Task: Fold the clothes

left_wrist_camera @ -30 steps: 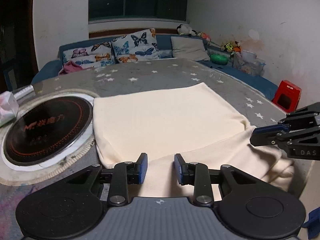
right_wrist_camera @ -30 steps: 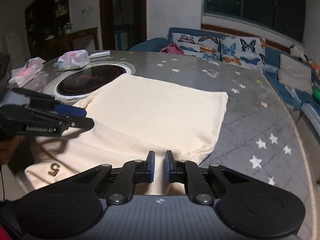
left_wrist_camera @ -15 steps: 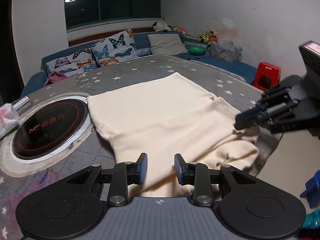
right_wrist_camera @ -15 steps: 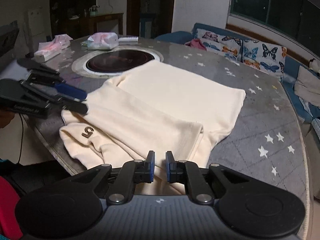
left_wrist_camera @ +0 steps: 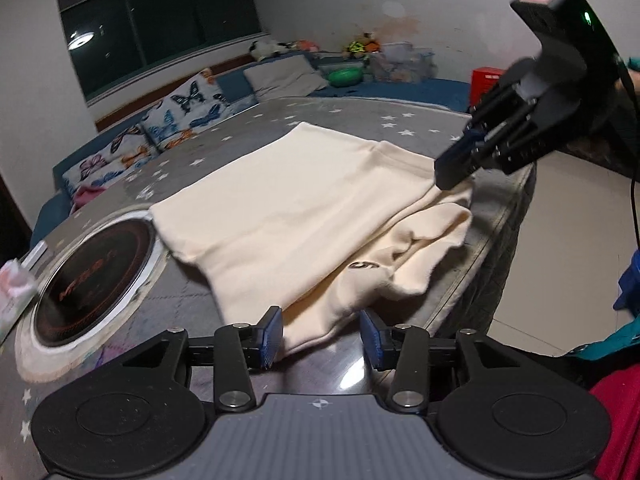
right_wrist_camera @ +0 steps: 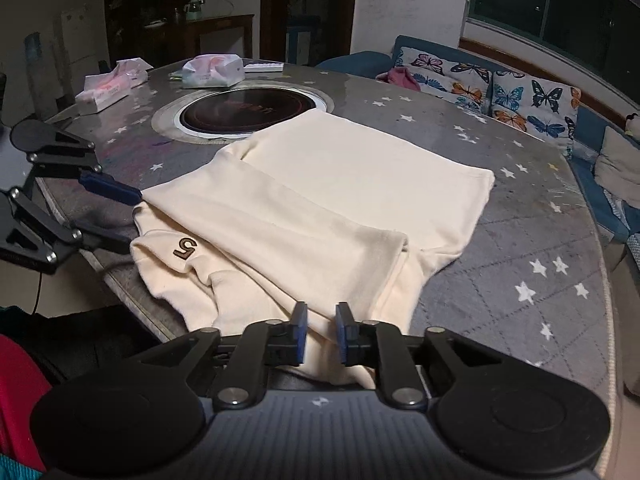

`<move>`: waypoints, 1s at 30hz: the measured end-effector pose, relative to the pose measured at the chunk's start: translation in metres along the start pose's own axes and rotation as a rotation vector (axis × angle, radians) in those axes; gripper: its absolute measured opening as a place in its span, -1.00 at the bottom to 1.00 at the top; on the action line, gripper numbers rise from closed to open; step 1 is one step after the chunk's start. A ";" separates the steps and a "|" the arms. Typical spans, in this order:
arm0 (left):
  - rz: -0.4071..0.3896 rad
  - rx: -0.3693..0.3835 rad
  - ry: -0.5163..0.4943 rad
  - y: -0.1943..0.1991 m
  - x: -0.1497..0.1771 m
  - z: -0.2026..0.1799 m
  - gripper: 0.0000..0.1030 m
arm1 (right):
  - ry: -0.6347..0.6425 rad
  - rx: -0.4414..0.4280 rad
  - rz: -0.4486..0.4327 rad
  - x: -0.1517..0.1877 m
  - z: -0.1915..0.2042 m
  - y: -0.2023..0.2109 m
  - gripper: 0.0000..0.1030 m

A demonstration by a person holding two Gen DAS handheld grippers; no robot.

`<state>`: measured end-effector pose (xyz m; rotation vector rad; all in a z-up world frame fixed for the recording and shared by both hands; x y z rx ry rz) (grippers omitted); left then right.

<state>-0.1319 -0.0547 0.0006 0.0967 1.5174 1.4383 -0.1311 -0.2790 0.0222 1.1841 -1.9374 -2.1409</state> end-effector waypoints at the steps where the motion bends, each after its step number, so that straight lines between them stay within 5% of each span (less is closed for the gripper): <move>1: -0.011 0.001 -0.010 -0.001 -0.001 -0.002 -0.11 | 0.001 0.005 0.001 0.001 -0.001 0.002 -0.67; 5: -0.050 0.000 -0.050 -0.005 -0.007 -0.007 -0.13 | 0.029 0.031 0.005 0.004 0.000 0.011 -0.39; 11: -0.083 0.018 -0.028 -0.009 -0.014 -0.004 -0.77 | 0.122 0.040 0.010 0.012 0.012 0.020 -0.14; 15: -0.089 0.045 0.053 -0.010 -0.024 0.011 -0.83 | 0.214 0.043 0.000 0.016 0.026 0.019 0.06; 22: -0.081 0.073 0.144 -0.023 -0.041 0.034 -0.84 | 0.305 0.032 -0.030 0.009 0.042 0.000 0.09; 26: -0.062 0.088 0.169 -0.033 -0.044 0.042 -0.84 | 0.290 0.026 -0.044 -0.001 0.040 -0.012 -0.06; 28: -0.048 0.090 0.179 -0.035 -0.041 0.044 -0.81 | 0.249 0.002 -0.024 -0.007 0.034 -0.019 -0.49; 30: -0.049 0.089 0.175 -0.031 -0.036 0.045 -0.74 | 0.191 -0.031 -0.013 -0.013 0.025 -0.021 -0.68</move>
Point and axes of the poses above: each gripper's, at about its wrist camera, not at the fingertips, and y roughly against the way its jaws point, z to its left, x to its underside, the point moved 3 cm from there along -y, roughly the way its jaws point, and after that the axes turned 13 degrees about z, right-handed, at the moved point
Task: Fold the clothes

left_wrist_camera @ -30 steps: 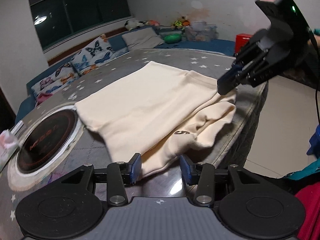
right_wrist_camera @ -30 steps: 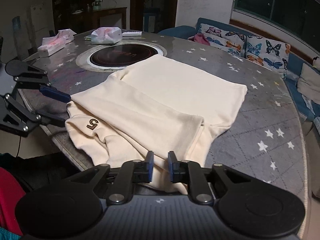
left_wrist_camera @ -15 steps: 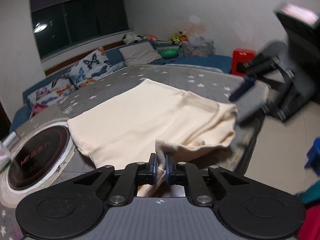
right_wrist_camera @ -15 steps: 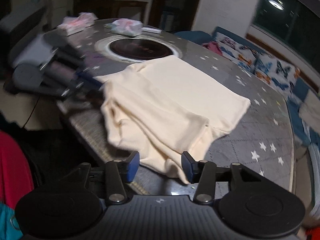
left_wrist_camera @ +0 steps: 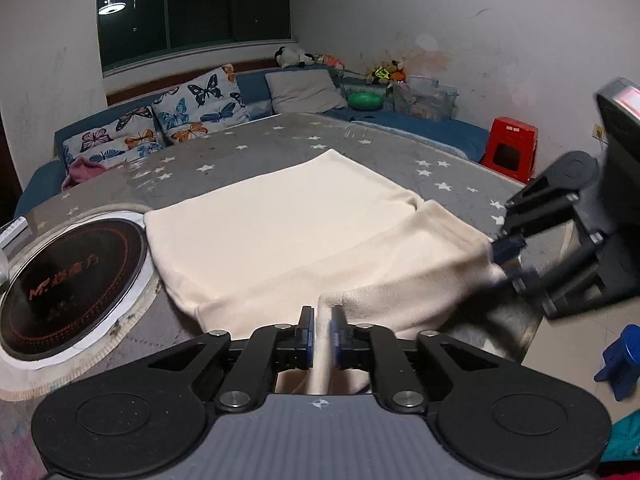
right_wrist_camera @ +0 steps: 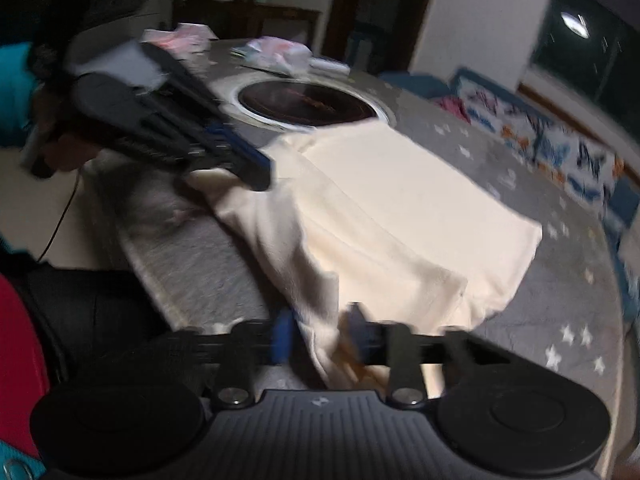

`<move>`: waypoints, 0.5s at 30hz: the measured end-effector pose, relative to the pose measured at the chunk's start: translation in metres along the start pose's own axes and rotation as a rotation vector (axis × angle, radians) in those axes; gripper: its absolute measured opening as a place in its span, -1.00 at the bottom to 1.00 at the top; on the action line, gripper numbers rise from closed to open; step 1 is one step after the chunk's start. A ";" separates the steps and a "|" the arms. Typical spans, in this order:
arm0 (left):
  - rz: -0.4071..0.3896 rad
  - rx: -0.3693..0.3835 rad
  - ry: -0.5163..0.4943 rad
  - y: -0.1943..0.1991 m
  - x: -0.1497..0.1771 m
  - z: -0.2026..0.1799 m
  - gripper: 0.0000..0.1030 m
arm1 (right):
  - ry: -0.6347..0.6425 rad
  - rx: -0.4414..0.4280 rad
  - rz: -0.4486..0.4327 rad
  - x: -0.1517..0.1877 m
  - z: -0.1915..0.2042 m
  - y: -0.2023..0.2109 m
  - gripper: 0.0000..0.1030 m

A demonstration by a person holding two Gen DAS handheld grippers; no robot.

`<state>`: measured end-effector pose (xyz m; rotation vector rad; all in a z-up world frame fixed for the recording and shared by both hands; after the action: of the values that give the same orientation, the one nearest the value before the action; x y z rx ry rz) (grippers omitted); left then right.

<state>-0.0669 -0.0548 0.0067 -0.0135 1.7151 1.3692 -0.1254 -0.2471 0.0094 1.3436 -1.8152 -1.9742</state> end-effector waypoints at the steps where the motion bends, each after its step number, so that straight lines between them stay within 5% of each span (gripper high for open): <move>1: -0.002 -0.004 -0.004 0.003 0.003 0.000 -0.71 | -0.030 -0.017 0.003 -0.002 -0.005 -0.001 -0.70; 3: -0.012 -0.021 -0.019 0.011 0.009 0.000 -0.26 | -0.081 -0.045 0.003 -0.005 -0.014 0.000 -0.73; 4: -0.017 -0.029 -0.031 0.015 0.013 -0.001 -0.22 | -0.099 -0.053 -0.001 -0.005 -0.018 0.001 -0.74; 13: 0.002 -0.096 -0.197 0.021 0.044 -0.015 -0.22 | -0.156 -0.070 -0.037 -0.014 -0.028 0.008 -0.77; 14: 0.008 -0.108 -0.210 0.018 0.045 -0.016 -0.25 | -0.161 -0.067 -0.041 -0.014 -0.028 0.008 -0.78; 15: 0.015 -0.115 -0.211 0.015 0.046 -0.016 -0.52 | -0.166 -0.063 -0.044 -0.014 -0.028 0.009 -0.80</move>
<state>-0.1116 -0.0380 -0.0115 0.0768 1.4632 1.4256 -0.1026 -0.2612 0.0272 1.2460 -1.7873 -2.2069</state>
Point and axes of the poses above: each gripper's, at about its wrist camera, not at the fingertips, and y roughly against the way its jaws point, z to its left, x to its underside, the point moved 3 cm from there along -y, roughly the way its jaws point, and after that the axes turned 13 degrees about z, right-handed, at the moved point
